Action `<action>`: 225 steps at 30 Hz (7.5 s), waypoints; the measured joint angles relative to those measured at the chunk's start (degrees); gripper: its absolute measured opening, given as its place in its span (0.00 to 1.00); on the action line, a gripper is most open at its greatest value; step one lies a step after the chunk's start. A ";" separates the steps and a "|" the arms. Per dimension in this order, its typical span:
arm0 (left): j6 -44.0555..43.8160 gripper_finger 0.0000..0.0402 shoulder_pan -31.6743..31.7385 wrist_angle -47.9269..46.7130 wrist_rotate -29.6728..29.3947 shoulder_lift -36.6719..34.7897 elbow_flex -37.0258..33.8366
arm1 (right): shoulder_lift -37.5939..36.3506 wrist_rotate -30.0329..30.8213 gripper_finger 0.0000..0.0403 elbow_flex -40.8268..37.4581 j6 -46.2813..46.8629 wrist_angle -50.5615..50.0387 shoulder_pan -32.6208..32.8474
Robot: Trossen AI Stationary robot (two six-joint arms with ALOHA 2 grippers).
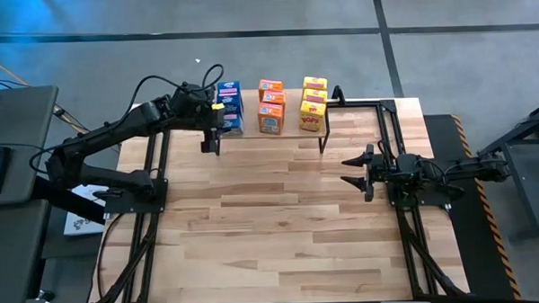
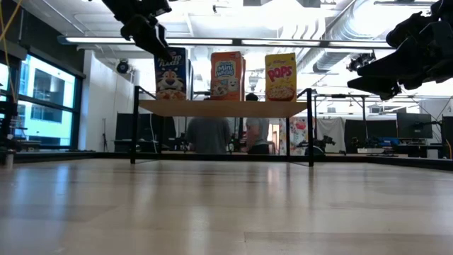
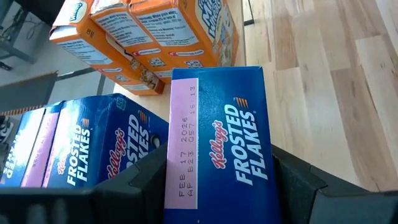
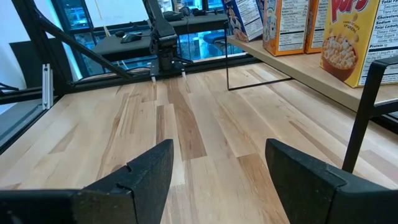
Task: Stack cereal on shelf
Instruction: Put the blue cereal box aligned with the other blue cereal boxes on the shelf, then return to Home Position
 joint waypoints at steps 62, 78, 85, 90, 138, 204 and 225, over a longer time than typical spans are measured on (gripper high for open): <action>0.11 0.70 1.99 4.44 -1.04 -1.23 0.00 | -0.01 0.00 0.62 0.00 0.00 -0.02 0.02; -3.81 0.70 0.71 4.32 1.49 -7.10 0.00 | 0.00 0.00 0.62 0.00 0.00 -0.02 0.00; -9.25 0.70 -4.55 3.51 6.80 -14.34 -1.72 | 0.00 0.01 0.62 0.00 0.00 -0.02 0.01; -14.79 0.70 -8.34 5.02 6.88 -22.05 -8.71 | -0.02 0.00 0.62 0.00 0.00 -0.02 0.00; -26.08 0.70 -19.24 53.94 7.54 -61.93 -62.99 | -0.02 0.00 0.62 0.00 0.00 -0.02 0.02; -26.10 0.70 -17.62 38.10 -4.53 -66.64 -62.99 | 0.00 0.00 0.62 0.00 0.00 -0.02 0.01; -26.11 0.70 -17.62 38.10 -4.51 -66.64 -62.99 | 0.00 0.00 0.62 0.00 0.00 -0.02 0.02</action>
